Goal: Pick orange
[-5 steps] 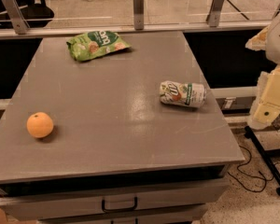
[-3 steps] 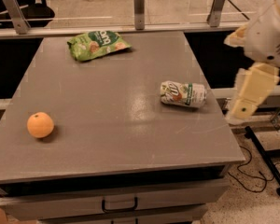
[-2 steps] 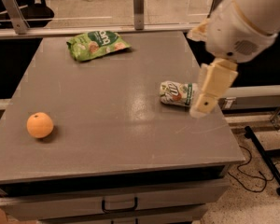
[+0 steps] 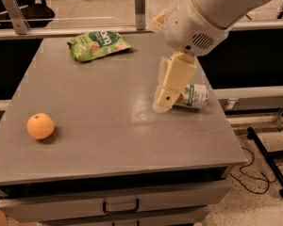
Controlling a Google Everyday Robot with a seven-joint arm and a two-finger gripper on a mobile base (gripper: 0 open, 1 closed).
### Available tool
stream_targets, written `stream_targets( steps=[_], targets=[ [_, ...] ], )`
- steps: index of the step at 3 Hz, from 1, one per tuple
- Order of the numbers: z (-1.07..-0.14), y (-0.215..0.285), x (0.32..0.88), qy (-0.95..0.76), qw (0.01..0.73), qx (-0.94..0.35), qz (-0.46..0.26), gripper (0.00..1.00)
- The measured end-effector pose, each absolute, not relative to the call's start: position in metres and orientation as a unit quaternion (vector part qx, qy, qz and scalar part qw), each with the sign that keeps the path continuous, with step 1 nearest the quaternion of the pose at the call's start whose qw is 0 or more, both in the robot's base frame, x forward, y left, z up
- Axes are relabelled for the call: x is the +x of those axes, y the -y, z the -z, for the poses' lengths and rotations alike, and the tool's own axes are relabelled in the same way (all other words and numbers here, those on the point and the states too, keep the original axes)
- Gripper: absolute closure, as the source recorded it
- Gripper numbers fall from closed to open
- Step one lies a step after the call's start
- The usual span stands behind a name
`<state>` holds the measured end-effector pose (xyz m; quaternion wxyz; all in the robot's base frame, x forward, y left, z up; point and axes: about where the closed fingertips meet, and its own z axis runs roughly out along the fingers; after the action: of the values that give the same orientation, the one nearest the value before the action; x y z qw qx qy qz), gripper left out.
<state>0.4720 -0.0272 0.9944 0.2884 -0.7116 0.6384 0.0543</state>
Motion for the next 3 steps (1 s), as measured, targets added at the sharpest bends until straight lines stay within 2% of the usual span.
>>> stream_targets(
  steps=[1,3],
  targets=[
    [-0.984,0.012,0.475,-0.634,0.300,-0.709,-0.079,0.00],
    [-0.927,-0.081,0.488,-0.585,0.334,-0.716,-0.184,0.00]
  ],
)
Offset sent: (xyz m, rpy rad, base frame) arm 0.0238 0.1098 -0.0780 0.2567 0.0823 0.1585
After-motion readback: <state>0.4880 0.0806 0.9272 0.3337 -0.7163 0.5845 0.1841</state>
